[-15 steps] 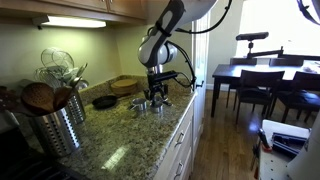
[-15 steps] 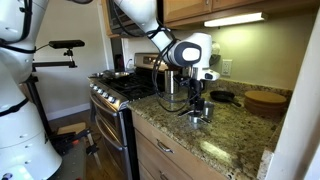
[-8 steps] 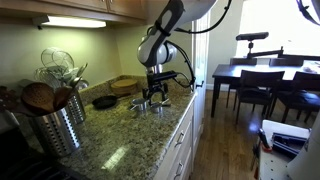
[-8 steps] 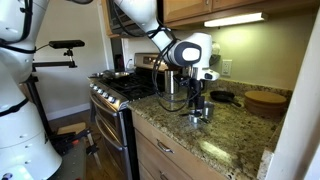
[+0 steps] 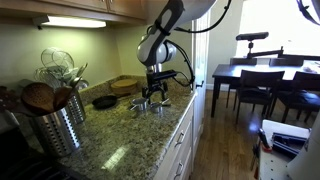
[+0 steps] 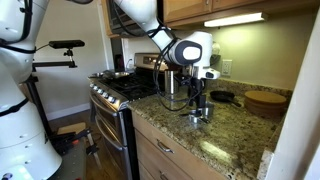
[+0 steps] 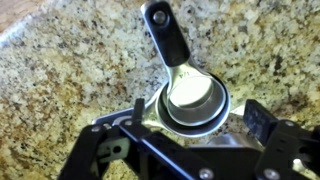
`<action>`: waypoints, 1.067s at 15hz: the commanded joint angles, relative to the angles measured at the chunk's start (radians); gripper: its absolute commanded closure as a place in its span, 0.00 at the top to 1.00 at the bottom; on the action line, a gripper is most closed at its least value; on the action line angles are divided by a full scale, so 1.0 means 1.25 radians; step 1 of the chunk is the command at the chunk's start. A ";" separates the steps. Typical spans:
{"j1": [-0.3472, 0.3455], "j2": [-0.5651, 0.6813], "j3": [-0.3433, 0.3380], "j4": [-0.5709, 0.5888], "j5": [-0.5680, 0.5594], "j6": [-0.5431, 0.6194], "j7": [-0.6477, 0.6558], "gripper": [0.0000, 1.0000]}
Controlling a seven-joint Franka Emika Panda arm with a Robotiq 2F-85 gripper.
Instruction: Put the measuring cups one inside the other
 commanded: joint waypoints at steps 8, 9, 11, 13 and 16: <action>-0.051 -0.079 0.012 -0.043 -0.054 -0.083 -0.241 1.00; -0.054 -0.087 0.013 -0.043 -0.065 -0.102 -0.274 1.00; -0.054 -0.103 0.012 -0.041 -0.094 -0.139 -0.332 1.00; -0.053 -0.117 0.013 -0.040 -0.134 -0.178 -0.398 1.00; -0.057 -0.137 0.022 -0.049 -0.181 -0.198 -0.503 1.00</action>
